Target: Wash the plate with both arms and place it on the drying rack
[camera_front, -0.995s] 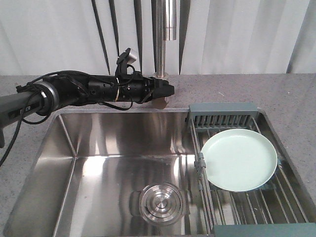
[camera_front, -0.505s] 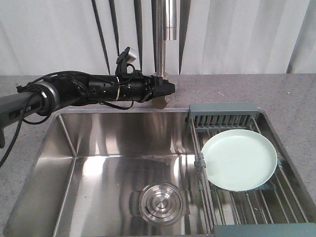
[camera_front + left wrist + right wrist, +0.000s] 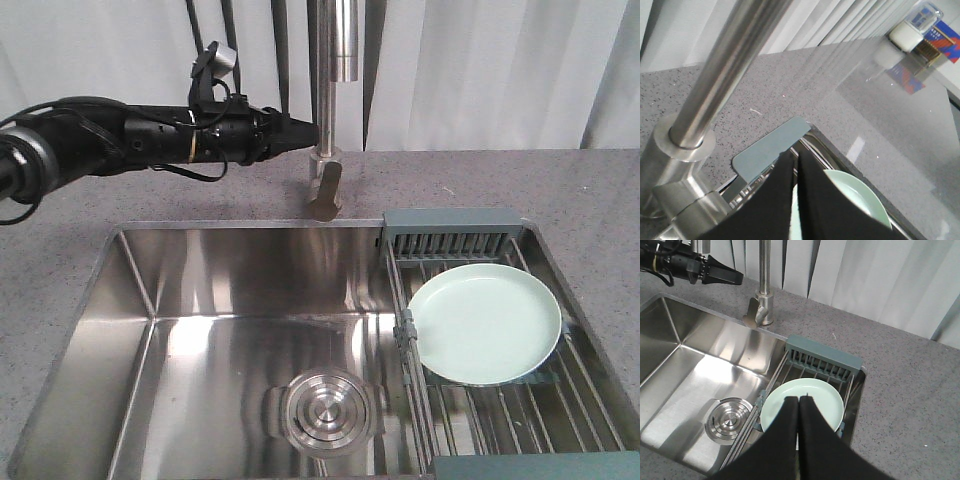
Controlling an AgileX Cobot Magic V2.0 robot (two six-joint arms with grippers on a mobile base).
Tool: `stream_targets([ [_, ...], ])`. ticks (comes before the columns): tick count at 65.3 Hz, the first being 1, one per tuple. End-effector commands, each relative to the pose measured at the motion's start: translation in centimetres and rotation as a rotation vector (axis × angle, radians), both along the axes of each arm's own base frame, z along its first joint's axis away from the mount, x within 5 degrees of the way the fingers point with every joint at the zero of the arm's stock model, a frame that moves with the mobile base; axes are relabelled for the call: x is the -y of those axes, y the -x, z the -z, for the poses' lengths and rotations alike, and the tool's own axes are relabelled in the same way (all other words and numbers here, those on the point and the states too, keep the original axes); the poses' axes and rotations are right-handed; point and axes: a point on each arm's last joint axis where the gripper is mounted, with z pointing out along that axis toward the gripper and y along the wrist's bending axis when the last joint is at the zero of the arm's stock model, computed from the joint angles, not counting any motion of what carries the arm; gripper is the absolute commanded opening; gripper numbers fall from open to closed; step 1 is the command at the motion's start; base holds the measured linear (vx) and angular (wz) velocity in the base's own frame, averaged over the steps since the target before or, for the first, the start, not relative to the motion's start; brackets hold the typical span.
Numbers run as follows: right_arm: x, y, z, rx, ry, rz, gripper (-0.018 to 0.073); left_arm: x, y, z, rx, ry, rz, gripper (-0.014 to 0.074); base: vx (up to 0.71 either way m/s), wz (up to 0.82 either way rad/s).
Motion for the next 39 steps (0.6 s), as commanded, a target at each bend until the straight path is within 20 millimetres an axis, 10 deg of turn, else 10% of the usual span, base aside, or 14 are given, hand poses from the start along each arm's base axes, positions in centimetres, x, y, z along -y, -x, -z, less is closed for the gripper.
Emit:
stream_targets([
  [1,0.1,0.1,-0.9,0.063,-0.008,0.01,-0.0006,-1.5,1.5,-5.3,0.1,0.056,0.03,-0.0008,0.0,0.0],
  [17,0.0,-0.5,-0.9,0.063,-0.013,0.009,-0.0006,-5.5,3.4,-8.8,0.171,0.046,0.089,-0.0008,0.0,0.0],
  [39,-0.2,-2.0,-1.9,0.185,-0.048,0.007,-0.0006,-10.7,11.4,-15.9,0.333,-0.095,0.1,-0.0008,0.0,0.0],
])
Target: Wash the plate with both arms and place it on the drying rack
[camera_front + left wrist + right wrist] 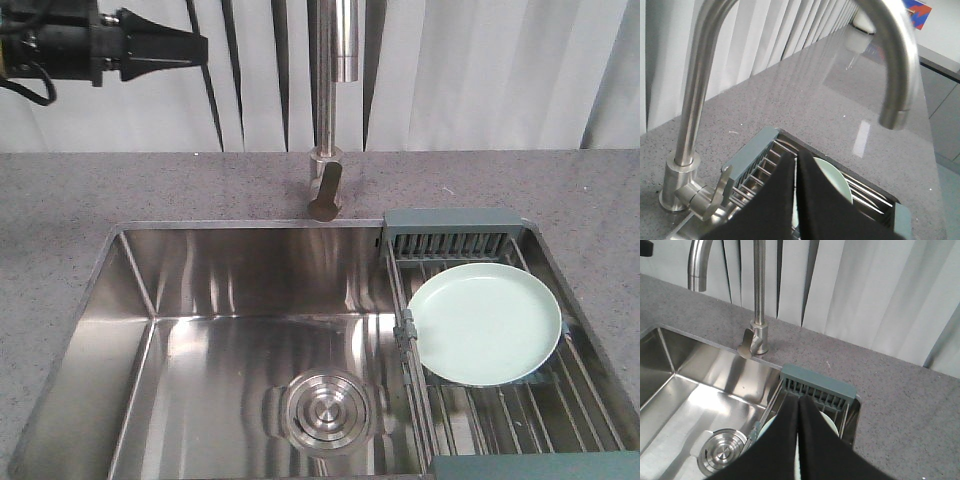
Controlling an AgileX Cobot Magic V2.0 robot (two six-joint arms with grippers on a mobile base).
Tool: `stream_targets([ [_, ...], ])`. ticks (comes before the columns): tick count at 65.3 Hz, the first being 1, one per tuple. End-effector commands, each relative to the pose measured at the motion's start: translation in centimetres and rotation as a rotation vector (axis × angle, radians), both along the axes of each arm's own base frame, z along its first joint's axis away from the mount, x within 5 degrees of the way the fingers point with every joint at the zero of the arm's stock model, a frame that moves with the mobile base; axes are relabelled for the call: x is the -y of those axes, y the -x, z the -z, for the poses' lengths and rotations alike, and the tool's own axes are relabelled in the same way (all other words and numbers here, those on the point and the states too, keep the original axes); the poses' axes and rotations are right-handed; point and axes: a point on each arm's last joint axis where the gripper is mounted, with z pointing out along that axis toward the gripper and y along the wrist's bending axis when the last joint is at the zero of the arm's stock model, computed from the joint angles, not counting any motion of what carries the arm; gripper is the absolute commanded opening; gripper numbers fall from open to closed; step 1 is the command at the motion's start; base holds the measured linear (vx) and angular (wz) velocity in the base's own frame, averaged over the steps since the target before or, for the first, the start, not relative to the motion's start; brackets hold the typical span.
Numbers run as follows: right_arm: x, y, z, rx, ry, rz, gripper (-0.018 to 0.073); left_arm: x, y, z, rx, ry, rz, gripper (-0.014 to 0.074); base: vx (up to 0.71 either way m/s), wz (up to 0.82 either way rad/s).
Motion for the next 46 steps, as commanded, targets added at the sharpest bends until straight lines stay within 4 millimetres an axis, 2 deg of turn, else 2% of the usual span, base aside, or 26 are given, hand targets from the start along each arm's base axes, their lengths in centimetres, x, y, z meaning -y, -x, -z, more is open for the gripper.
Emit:
stream_targets([
  [1,-0.2,-1.3,-1.1,0.085,-0.013,-0.008,-0.0006,-1.0,4.0,-3.4,0.088,-0.036,-0.029,-0.0008,0.0,0.0],
  [6,-0.6,-2.7,-0.3,0.076,-0.02,-0.044,-0.0006,-1.7,6.4,-3.7,0.088,-0.036,-0.074,-0.0008,0.0,0.0],
  [11,-1.1,-3.9,1.1,0.074,-0.024,-0.085,-0.0006,-2.4,8.8,-3.2,0.066,-0.035,-0.118,-0.0008,0.0,0.0],
  [14,-1.4,-4.7,2.4,0.066,-0.012,-0.115,-0.0006,-2.6,10.4,-2.5,0.048,-0.035,-0.145,-0.0008,0.0,0.0],
  [20,-1.7,-5.0,4.8,0.06,-0.005,-0.155,-0.0006,-3.0,13.5,-0.8,0.009,-0.031,-0.2,-0.0007,0.0,0.0],
  [26,-1.9,-4.3,7.2,0.089,-0.049,-0.169,-0.0006,-3.1,16.9,1.1,-0.011,-0.03,-0.263,-0.0008,0.0,0.0],
  [34,-1.9,-2.4,10.3,0.129,-0.065,-0.185,-0.0006,-3.0,20.6,4.3,-0.018,-0.034,-0.384,-0.0008,0.0,0.0],
  [46,-1.8,0.3,15.1,0.134,-0.03,-0.203,-0.0005,-2.9,24.5,9.4,-0.026,-0.058,-0.514,-0.0008,0.0,0.0],
])
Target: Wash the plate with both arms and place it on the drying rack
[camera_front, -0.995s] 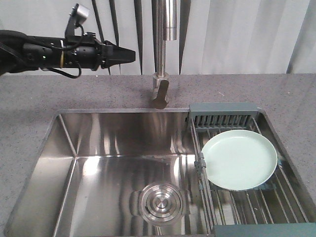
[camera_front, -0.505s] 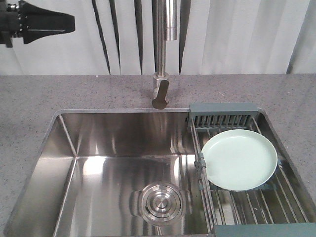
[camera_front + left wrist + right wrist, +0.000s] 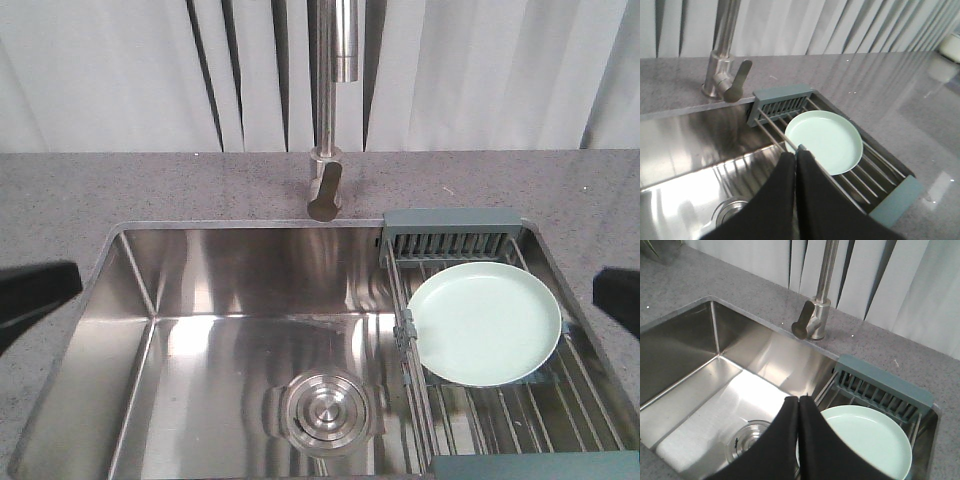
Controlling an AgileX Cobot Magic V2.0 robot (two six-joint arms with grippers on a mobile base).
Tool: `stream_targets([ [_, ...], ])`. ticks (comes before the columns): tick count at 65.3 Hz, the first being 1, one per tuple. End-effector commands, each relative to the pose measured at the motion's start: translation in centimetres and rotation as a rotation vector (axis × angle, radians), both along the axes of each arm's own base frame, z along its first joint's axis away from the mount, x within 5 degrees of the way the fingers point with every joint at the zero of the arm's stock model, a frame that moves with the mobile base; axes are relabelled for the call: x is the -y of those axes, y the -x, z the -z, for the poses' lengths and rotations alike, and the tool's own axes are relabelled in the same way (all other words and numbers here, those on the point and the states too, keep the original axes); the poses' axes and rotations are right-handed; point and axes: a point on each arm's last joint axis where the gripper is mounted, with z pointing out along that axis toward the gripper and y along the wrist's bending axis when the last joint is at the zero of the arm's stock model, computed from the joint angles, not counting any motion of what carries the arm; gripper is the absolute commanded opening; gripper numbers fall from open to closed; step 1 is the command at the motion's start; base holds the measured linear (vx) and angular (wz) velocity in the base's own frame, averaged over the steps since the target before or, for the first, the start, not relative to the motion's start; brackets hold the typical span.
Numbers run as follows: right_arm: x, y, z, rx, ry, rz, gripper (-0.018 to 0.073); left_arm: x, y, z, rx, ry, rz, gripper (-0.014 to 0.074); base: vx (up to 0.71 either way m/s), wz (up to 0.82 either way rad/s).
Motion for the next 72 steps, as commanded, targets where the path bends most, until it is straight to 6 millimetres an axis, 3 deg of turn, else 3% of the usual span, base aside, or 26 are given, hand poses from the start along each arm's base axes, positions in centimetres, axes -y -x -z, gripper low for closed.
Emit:
stream_targets([
  [1,0.2,0.7,1.1,0.061,-0.002,0.021,-0.0005,-0.3,1.3,1.6,0.017,-0.051,-0.08,-0.0008,0.0,0.0],
  [9,0.5,1.6,3.6,0.046,0.016,0.034,-0.0003,-0.3,2.3,4.4,-0.035,-0.048,-0.113,-0.0008,0.0,0.0],
  [16,0.6,1.8,4.5,0.033,0.019,0.037,-0.0003,-0.4,2.4,5.4,-0.061,-0.045,-0.13,-0.0008,0.0,0.0],
  [65,0.5,1.9,4.6,0.012,0.02,0.024,-0.0003,0.0,2.7,5.4,-0.069,-0.036,-0.084,-0.0006,0.0,0.0],
  [72,0.5,1.9,4.6,0.012,0.02,0.024,-0.0003,-0.4,2.4,5.6,0.01,-0.141,-0.102,-0.0006,0.0,0.0],
])
